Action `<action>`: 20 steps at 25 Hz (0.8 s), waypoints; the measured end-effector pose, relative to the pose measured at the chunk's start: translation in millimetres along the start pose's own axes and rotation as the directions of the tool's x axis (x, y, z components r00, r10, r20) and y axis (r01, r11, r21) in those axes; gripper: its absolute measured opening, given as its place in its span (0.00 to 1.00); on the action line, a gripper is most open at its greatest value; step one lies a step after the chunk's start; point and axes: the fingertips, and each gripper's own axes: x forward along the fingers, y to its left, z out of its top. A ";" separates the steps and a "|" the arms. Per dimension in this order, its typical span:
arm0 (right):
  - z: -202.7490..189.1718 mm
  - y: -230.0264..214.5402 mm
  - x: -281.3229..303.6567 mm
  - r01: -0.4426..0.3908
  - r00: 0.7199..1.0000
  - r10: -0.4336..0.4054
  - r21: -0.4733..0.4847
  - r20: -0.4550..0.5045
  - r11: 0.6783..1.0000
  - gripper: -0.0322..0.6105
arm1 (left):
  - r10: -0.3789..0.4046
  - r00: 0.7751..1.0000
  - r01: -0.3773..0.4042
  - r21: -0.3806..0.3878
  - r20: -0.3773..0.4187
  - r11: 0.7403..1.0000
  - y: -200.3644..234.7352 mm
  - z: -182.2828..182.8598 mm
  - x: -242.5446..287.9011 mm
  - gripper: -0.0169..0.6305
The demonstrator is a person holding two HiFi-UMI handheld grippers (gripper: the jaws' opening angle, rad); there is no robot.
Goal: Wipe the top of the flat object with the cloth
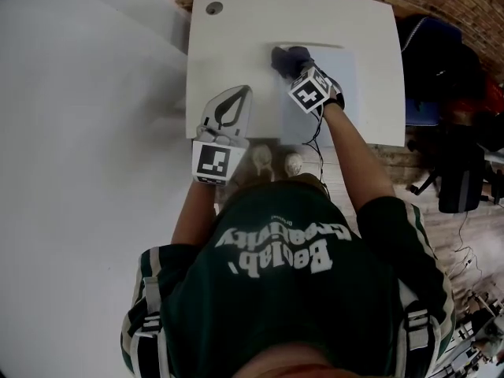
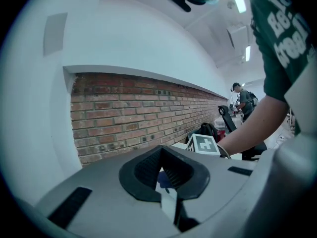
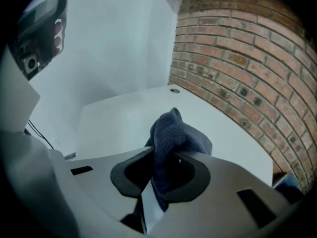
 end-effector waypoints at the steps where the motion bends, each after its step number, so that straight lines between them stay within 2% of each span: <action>1: -4.9 -1.4 0.4 0.008 1.000 -0.008 -0.003 -0.008 1.000 0.13 | 0.006 1.000 -0.006 0.003 0.000 1.000 3.3 -1.6 -1.6 0.02; 4: -31.1 -17.3 -9.1 0.048 0.998 -0.047 0.039 -0.036 0.998 0.13 | 0.000 1.000 0.000 0.004 0.009 1.000 8.4 -3.0 -2.1 0.02; 7: -74.4 -46.9 -31.3 0.114 0.991 -0.105 0.115 -0.081 0.987 0.13 | -0.013 1.000 0.013 -0.019 0.020 1.000 10.0 -0.3 2.1 0.02; 10: -120.3 -76.5 -55.2 0.191 0.978 -0.168 0.216 -0.121 0.958 0.13 | -0.025 0.999 0.025 -0.013 0.029 1.000 8.5 1.9 7.3 0.02; 12: -137.0 -86.3 -64.6 0.225 0.971 -0.195 0.260 -0.135 0.939 0.13 | -0.034 0.999 0.034 -0.016 0.027 0.999 7.2 -0.4 9.0 0.02; 15: -121.3 -85.1 -71.9 0.220 0.975 -0.202 0.291 -0.092 0.931 0.13 | -0.042 0.999 0.043 -0.019 0.022 0.999 6.4 0.2 10.4 0.02; 18: -66.0 -56.3 -76.6 0.115 0.987 -0.144 0.327 0.064 0.938 0.13 | -0.046 0.999 0.047 -0.020 0.022 0.999 5.0 1.6 8.7 0.02; 20: -30.1 -21.0 -70.1 0.036 0.988 -0.075 0.268 0.133 0.963 0.13 | -0.047 0.999 0.047 -0.022 0.019 0.999 4.5 0.0 6.4 0.02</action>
